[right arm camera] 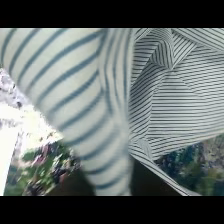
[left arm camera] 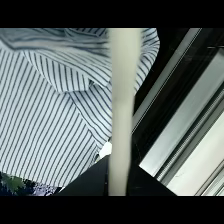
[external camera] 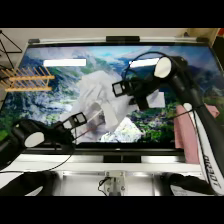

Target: Fold the shirts.

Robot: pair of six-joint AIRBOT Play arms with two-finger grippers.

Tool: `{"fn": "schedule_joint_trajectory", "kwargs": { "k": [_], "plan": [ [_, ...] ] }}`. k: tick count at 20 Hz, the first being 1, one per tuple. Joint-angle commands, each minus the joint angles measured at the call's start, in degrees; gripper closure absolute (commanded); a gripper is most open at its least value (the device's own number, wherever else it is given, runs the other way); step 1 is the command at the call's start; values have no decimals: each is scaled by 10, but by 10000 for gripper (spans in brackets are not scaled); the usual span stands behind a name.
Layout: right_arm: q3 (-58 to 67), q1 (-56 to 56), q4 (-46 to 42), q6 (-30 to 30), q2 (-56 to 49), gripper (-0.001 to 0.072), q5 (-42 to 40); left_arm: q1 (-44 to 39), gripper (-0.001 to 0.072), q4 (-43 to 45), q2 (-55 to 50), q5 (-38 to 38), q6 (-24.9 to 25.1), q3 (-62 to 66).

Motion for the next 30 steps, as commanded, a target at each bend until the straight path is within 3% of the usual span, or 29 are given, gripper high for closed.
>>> {"fn": "schedule_joint_trajectory", "kwargs": {
  "k": [1,2,4,5,9,11,14,17,19,21,23,24,25,26,27,30],
  "plan": [
    [0,4,3,32,-7,648,17,0,653,24,1,14,3,3],
    [1,4,3,37,-5,649,21,0,597,41,1,19,12,3],
    [1,4,2,54,0,649,30,0,106,100,1,27,11,5],
    [1,4,-1,60,3,649,33,0,49,131,1,26,11,10],
    [0,4,-6,108,17,650,42,46,49,215,9,18,11,69],
    [0,4,-7,139,25,650,43,103,49,215,20,16,12,98],
    [0,4,-8,238,27,650,67,178,50,215,46,-19,17,105],
    [0,4,-2,259,27,650,96,272,50,210,73,-25,-5,97],
    [0,4,-4,299,27,650,97,333,58,147,78,-27,-62,86],
    [0,4,-7,342,27,650,97,367,173,-29,80,-23,-64,54],
    [0,4,-6,355,27,650,97,343,177,-210,80,27,-37,-5],
    [0,4,-6,357,27,650,97,313,174,-261,80,70,-36,-37],
    [0,4,-6,363,27,650,97,270,125,-272,78,123,-36,-69],
    [0,4,-5,368,27,650,97,225,27,-258,77,181,-38,-97],
    [0,4,-5,368,27,650,97,190,-13,-247,72,236,-56,-118],
    [0,4,4,375,27,650,97,128,-13,-246,28,346,-120,-133]
  ]
}}
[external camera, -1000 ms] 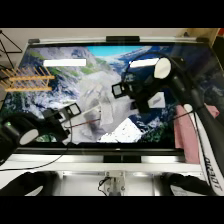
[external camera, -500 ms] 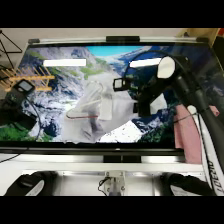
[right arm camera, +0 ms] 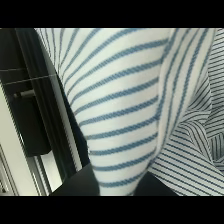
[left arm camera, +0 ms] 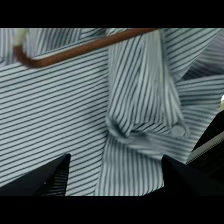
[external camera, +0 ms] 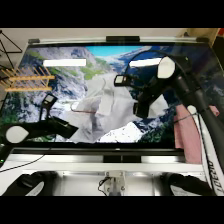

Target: Fold the shirts.

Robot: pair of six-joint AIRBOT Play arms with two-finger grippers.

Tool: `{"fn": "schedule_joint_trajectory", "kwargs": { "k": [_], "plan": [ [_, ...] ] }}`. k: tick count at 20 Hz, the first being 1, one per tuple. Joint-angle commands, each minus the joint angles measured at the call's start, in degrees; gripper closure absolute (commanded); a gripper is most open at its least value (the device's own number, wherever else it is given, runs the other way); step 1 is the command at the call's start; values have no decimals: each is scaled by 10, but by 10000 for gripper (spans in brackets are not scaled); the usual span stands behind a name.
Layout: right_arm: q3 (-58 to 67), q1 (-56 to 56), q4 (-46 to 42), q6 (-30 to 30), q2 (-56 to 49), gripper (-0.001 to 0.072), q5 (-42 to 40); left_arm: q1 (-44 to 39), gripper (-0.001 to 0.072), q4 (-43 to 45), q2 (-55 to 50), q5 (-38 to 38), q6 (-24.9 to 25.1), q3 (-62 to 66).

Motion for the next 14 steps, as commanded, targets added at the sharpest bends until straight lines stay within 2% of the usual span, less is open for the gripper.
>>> {"fn": "schedule_joint_trajectory", "kwargs": {
  "k": [1,4,8,9,10,11,12,14],
  "plan": [
    [0,0,11,18,0,650,1,-75,-13,-35,-48,160,-47,-32],
    [0,0,14,35,0,649,1,-106,-13,-52,-111,237,-48,-32],
    [0,0,13,37,0,649,5,-120,-13,-76,-154,250,-47,-32],
    [0,0,14,38,0,649,5,-119,84,-75,-159,250,-47,-32],
    [0,0,14,41,0,649,6,-116,314,-71,-163,250,-47,-32],
    [0,0,14,45,0,649,11,-110,586,-67,-165,249,-47,-32],
    [0,0,13,50,0,649,20,-97,654,-56,-163,243,-47,-29],
    [0,0,12,64,5,650,35,-44,655,-34,-162,199,-47,-7]
  ]
}}
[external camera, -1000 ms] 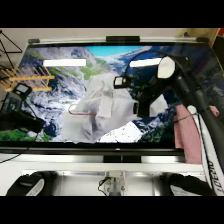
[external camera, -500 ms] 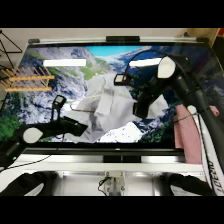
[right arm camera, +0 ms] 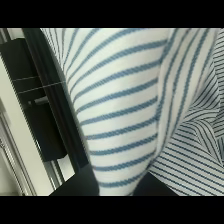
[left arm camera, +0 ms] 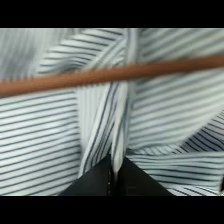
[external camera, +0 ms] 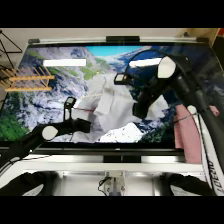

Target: Fold the shirts.

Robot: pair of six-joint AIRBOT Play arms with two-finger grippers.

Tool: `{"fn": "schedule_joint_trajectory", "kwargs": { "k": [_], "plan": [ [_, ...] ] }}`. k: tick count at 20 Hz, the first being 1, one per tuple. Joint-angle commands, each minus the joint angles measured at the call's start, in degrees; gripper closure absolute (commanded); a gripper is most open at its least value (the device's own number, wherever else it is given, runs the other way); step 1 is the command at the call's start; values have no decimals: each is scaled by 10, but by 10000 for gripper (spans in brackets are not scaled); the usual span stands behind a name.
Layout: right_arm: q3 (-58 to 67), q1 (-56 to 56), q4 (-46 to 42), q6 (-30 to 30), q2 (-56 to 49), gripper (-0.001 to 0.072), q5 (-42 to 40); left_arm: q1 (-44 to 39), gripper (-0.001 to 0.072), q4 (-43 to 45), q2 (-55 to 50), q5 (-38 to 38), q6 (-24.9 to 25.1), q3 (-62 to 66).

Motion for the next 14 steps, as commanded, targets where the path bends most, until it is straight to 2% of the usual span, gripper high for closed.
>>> {"fn": "schedule_joint_trajectory", "kwargs": {
  "k": [1,3,6,14],
  "plan": [
    [0,0,2,27,12,650,19,77,655,35,-5,-60,0,34],
    [0,0,13,29,35,650,12,160,655,48,-5,-109,0,72],
    [0,0,20,29,68,650,-2,250,655,48,-5,-137,9,121],
    [0,27,-4,47,71,650,-19,254,654,43,-5,-155,17,216]
  ]
}}
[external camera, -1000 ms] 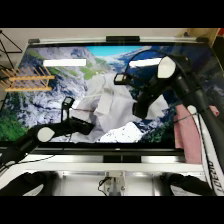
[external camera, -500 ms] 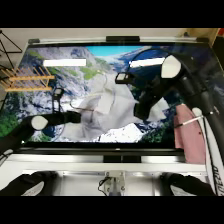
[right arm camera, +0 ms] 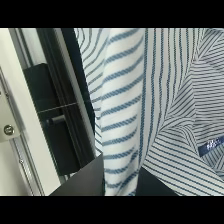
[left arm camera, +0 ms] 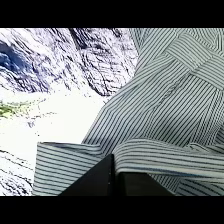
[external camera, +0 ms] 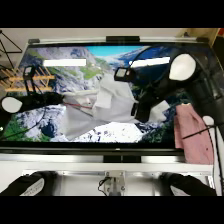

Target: Fold the shirts.

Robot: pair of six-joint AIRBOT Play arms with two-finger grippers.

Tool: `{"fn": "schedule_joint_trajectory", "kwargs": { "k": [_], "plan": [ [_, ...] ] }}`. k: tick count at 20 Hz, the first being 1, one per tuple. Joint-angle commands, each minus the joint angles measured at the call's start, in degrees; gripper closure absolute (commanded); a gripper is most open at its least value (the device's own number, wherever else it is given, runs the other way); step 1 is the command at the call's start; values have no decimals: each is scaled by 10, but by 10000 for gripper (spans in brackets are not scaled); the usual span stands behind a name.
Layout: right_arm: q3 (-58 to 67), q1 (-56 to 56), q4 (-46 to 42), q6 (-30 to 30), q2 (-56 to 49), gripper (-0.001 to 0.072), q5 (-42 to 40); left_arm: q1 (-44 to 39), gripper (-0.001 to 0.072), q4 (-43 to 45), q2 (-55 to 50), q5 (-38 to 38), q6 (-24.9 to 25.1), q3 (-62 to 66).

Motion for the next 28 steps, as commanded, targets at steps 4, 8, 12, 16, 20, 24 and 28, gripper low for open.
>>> {"fn": "schedule_joint_trajectory", "kwargs": {
  "k": [4,8,12,16,20,24,28],
  "plan": [
    [0,11,-52,34,1,650,-37,10,655,50,0,-94,25,66],
    [0,11,-62,47,1,650,-48,14,655,79,1,-151,26,65],
    [0,11,-62,47,1,651,-57,-23,654,68,9,-138,27,79],
    [0,11,-62,46,1,652,-58,-78,655,64,11,-132,22,148],
    [0,11,-61,47,1,652,-61,-118,655,64,11,-132,8,227],
    [0,40,-61,46,1,652,-94,-172,655,64,10,-128,11,285],
    [11,61,-62,66,6,652,-151,-256,655,75,11,-152,58,358]
  ]
}}
